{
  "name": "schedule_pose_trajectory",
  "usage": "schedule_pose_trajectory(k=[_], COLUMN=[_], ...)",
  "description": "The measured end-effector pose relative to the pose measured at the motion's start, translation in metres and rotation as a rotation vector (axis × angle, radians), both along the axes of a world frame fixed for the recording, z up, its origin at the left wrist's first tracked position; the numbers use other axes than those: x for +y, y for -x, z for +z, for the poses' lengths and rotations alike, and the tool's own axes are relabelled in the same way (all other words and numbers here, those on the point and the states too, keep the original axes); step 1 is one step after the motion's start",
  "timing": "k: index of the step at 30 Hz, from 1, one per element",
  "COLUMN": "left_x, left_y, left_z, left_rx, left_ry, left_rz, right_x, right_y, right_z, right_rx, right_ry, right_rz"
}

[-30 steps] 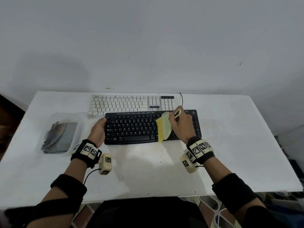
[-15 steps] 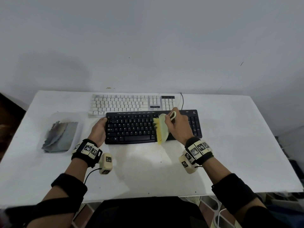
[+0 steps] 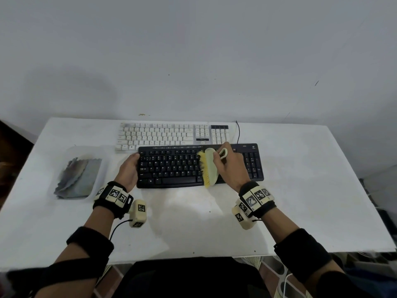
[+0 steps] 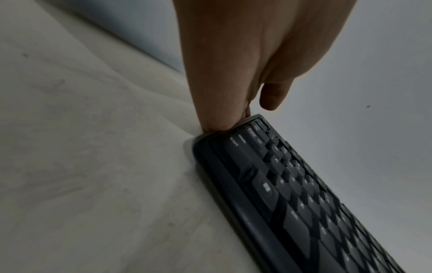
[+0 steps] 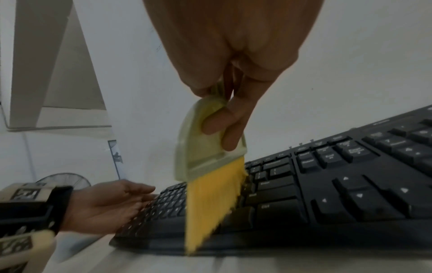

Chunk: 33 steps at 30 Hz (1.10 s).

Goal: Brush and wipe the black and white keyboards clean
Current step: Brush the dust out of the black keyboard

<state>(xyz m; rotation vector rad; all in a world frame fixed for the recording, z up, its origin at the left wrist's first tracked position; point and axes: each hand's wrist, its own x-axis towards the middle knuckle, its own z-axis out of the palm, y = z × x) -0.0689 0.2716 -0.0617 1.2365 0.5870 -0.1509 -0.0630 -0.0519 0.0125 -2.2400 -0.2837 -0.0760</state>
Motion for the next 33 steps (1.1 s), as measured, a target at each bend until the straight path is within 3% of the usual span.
schedule_pose_trajectory(k=[9, 19, 27, 33], left_x=[-0.001, -0.001, 0.000, 0.000], left_y=[0.000, 0.000, 0.002, 0.002], left_z=[0.002, 0.002, 0.001, 0.003], left_rx=[-0.011, -0.012, -0.022, -0.021], left_ry=[0.006, -0.014, -0.040, -0.039], left_rz=[0.003, -0.035, -0.027, -0.040], right_x=[-0.001, 0.000, 0.003, 0.011], right_y=[-0.011, -0.008, -0.018, -0.010], right_z=[0.007, 0.004, 0.004, -0.007], right_rx=[-0.091, 0.002, -0.059, -0.024], right_ry=[-0.080, 0.038, -0.076, -0.037], right_rz=[-0.221, 0.000, -0.228, -0.108])
